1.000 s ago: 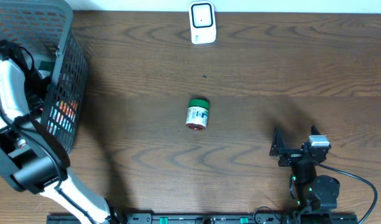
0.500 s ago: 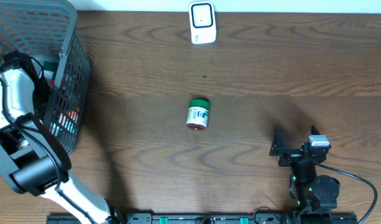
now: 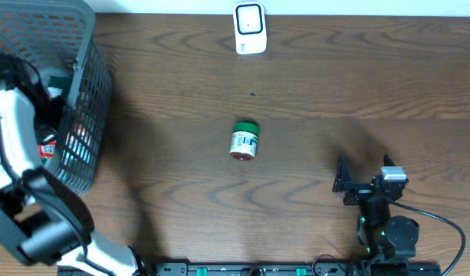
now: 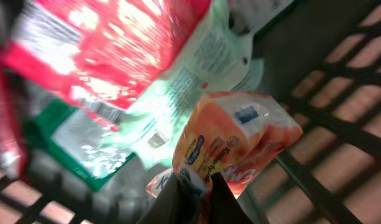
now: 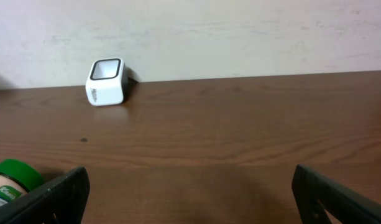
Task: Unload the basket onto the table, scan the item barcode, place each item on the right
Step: 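Reach the left gripper into the basket and grasp the orange box, then carry the orange box with the left gripper and place it left of the jar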
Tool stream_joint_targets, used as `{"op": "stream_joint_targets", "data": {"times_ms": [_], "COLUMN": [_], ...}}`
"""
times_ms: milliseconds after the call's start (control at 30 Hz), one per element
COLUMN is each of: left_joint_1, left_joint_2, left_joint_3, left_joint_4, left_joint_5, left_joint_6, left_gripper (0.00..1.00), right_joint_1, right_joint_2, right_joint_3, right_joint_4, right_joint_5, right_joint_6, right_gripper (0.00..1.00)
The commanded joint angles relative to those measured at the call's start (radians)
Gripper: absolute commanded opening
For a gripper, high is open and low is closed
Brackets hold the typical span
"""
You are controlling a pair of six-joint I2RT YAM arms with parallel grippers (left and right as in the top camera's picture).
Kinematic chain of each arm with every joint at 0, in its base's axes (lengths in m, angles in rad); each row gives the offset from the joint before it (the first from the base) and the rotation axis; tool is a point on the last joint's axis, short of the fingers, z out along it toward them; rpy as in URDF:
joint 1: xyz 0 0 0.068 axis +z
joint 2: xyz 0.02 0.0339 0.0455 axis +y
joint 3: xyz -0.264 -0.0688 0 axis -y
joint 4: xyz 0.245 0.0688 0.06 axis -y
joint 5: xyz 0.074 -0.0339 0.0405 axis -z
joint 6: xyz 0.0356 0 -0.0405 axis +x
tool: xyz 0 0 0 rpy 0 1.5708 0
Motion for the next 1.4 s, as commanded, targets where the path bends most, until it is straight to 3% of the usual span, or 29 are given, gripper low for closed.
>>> {"op": "stream_joint_targets", "data": {"times_ms": [0,267,367,567,700,867,1000,1233,1367], "left_joint_1": [0.028,0.057,0.056,0.050,0.001,-0.171,-0.311,-0.440,-0.491], "left_joint_2": [-0.109,-0.366,-0.497,-0.625,-0.615,-0.542,-0.456,-0.292,-0.237], "left_joint_3": [0.028,0.029,0.029,0.028,0.024,0.016,0.016,0.016,0.016], "left_joint_4": [0.031,0.165,0.202,0.134,0.059,0.007,0.006,0.014,0.018], "left_joint_5": [-0.018,-0.057,-0.044,0.404,0.637,0.874,0.980,1.200,1.221], "left_joint_6": [-0.027,-0.065,-0.144,-0.158,-0.157,-0.157,-0.157,-0.156,-0.152], "left_gripper": [0.07,0.07,0.07,0.07,0.07,0.07,0.07,0.07,0.07], "right_joint_1": [-0.012,-0.012,-0.012,-0.012,-0.012,-0.012,-0.012,-0.012,-0.012], "right_joint_2": [-0.003,-0.003,-0.003,-0.003,-0.003,-0.003,-0.003,-0.003,-0.002], "right_joint_3": [-0.001,-0.001,-0.001,-0.001,-0.001,-0.001,-0.001,-0.001,0.017], "right_joint_4": [-0.003,-0.003,-0.003,-0.003,-0.003,-0.003,-0.003,-0.002,0.086], "right_joint_5": [-0.004,-0.004,-0.004,-0.004,-0.004,-0.004,-0.004,-0.019,-0.245], "right_joint_6": [0.011,0.011,0.011,0.011,0.011,0.011,0.011,0.064,0.108], "right_gripper": [0.99,0.99,0.99,0.99,0.99,0.99,0.99,0.99,0.99]}}
